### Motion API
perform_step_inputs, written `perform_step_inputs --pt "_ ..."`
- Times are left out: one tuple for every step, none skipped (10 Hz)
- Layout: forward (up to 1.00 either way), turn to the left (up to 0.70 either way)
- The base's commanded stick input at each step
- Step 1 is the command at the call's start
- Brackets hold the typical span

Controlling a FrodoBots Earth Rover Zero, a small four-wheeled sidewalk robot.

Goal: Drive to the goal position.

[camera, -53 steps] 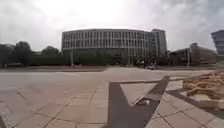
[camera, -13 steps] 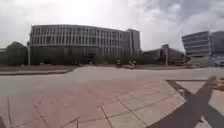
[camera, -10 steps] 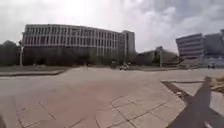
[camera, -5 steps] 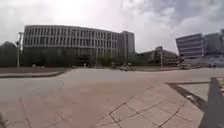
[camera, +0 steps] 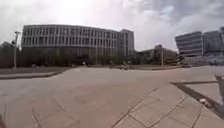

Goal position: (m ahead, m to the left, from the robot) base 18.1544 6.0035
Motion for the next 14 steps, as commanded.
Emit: perform_step_inputs --pt "0.70 0.00" --pt "0.70 0.00" --pt "0.70 0.00" --pt "0.70 0.00" --pt "0.70 0.00" --pt "0.70 0.00" --pt "0.70 0.00" --pt "0.70 0.00" --pt "0.70 0.00" --pt "0.70 0.00" --pt "0.70 0.00" --pt "0.70 0.00" --pt "0.70 0.00" --pt "0.70 0.00"
